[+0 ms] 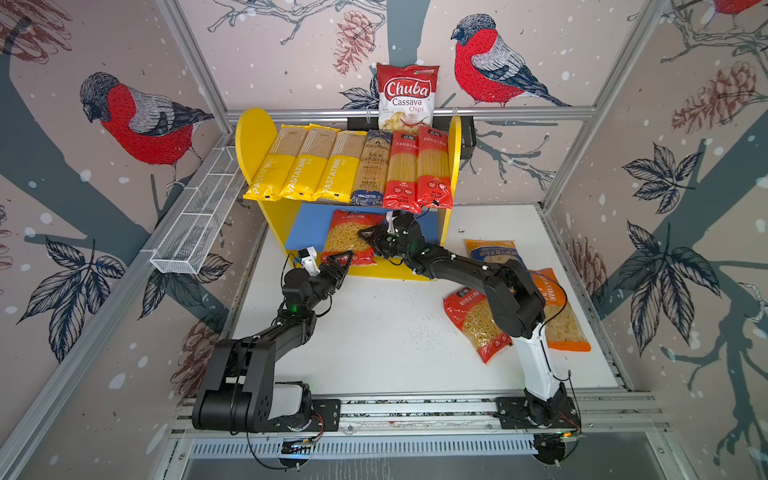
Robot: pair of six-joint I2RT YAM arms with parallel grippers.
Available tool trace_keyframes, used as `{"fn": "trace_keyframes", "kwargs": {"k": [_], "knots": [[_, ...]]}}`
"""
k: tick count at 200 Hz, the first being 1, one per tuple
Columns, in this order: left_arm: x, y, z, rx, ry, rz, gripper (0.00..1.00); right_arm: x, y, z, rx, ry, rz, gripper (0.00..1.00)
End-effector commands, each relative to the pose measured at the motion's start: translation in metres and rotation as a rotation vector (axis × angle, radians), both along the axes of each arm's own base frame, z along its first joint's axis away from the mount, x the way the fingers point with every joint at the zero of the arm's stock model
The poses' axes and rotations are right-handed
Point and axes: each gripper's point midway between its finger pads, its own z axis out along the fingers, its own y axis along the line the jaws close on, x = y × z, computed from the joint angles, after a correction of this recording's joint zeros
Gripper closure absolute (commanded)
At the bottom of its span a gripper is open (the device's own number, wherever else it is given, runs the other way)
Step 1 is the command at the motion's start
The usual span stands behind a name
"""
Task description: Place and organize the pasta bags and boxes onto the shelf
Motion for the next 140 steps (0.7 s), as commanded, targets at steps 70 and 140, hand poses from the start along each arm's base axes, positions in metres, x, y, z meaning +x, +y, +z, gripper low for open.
{"fn": "trace_keyframes", "kwargs": {"k": [70,140], "knots": [[-0.019,0.009,0.002,0.061,-0.015,0.005,0.11,-0.057,-0.022,-0.018,-0.061,0.049,0.109,0.44],[-0.019,0.01,-0.001,0.024,-0.024,0.016,0.09,-0.058,0.003,0.005,0.041,0.014,0.158,0.75]]}}
